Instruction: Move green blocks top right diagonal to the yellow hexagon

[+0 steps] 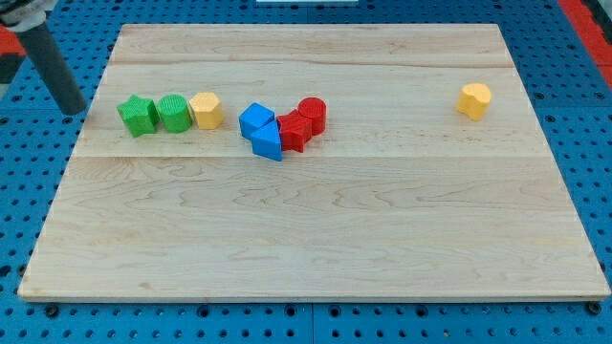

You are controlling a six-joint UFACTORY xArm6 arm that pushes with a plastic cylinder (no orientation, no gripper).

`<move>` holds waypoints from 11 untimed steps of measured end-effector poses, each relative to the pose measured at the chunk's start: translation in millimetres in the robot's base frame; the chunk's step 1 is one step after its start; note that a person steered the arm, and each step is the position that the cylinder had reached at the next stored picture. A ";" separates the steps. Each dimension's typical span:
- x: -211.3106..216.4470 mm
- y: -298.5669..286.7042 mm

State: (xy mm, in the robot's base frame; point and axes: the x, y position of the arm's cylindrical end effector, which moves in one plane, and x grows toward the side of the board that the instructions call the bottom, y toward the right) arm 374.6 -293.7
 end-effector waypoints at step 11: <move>-65.7 242.3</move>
State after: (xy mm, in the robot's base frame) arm 308.9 -51.3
